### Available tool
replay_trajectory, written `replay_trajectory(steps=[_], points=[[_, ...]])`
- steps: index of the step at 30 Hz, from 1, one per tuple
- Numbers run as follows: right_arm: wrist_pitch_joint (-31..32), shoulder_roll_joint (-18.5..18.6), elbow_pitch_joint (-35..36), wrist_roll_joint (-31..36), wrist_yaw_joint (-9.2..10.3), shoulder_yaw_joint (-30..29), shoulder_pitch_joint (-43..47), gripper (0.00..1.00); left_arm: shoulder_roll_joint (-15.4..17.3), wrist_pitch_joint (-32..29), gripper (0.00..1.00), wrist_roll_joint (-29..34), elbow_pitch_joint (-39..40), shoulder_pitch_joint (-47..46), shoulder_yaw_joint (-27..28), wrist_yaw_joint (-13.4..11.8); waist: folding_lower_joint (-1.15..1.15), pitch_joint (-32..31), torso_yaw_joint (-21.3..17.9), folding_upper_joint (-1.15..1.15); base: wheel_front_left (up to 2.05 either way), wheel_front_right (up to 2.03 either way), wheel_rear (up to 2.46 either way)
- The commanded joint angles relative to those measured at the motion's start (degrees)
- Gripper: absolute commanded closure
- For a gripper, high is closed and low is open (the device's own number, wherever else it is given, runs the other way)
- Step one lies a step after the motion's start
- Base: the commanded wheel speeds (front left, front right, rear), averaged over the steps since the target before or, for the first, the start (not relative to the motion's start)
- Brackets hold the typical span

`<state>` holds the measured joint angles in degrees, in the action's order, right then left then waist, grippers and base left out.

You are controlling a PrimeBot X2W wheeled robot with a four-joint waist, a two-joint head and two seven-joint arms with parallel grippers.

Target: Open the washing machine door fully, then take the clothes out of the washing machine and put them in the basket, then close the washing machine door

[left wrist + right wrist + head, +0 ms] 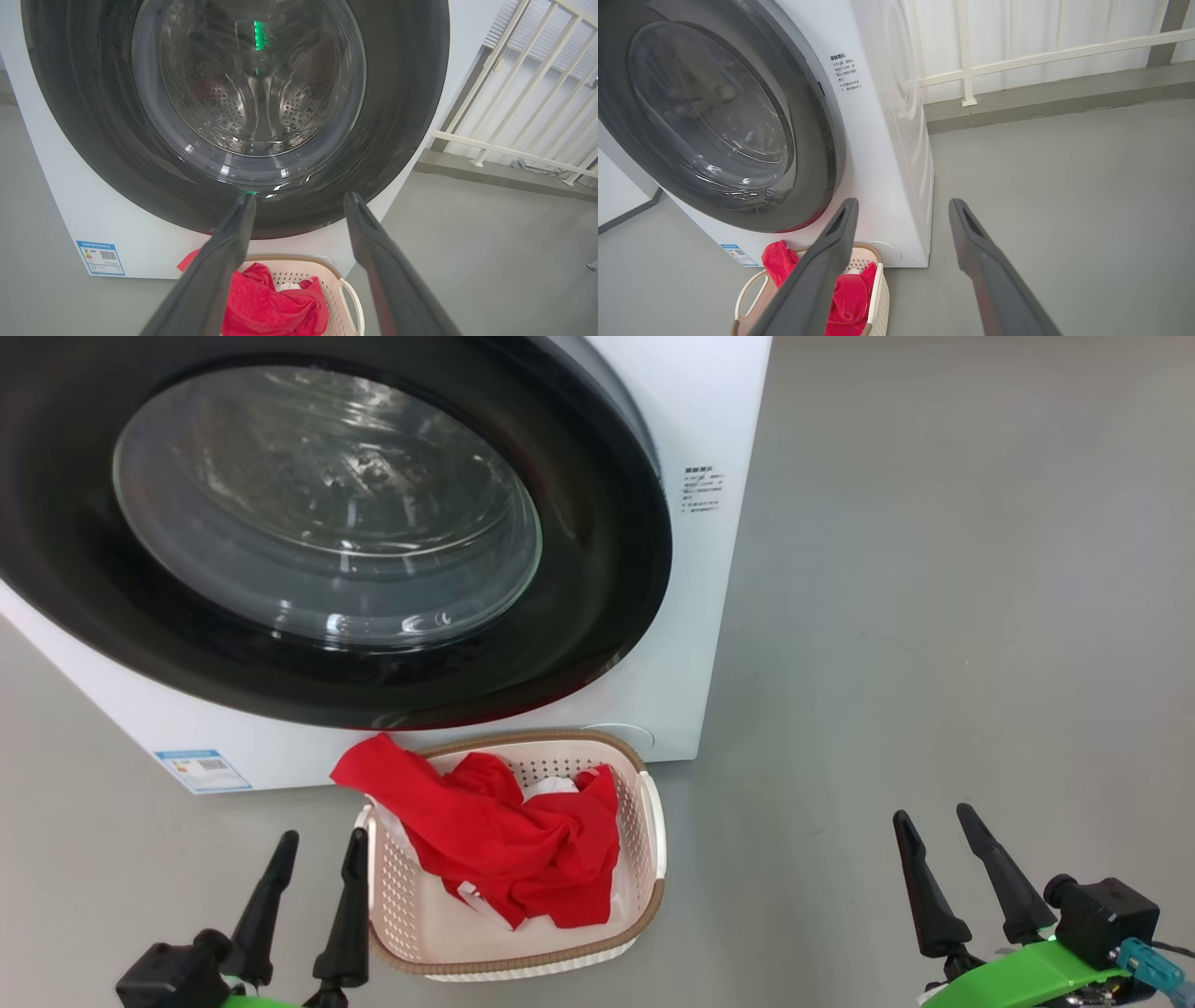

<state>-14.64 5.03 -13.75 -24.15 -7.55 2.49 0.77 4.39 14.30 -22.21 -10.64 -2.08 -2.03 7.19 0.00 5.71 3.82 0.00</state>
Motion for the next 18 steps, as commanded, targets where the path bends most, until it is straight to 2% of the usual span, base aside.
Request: replay_trajectory(steps=[1,18], points=[[-0.4,0.2,1.7,0.6,0.06,1.0,0.1,0.0,0.9,0.7,0.0,0.4,1.7,0.1,2.3,0.3,0.0,-0.3,-0.4,0.0,0.0,0.0,0.0],[-0.4,-0.4,1.8,0.9,0.06,0.2,0.8,0.0,0.1,0.7,0.0,-0.1,2.3,0.8,3.2,0.3,0.0,-0.8,-0.3,0.0,0.0,0.0,0.0]])
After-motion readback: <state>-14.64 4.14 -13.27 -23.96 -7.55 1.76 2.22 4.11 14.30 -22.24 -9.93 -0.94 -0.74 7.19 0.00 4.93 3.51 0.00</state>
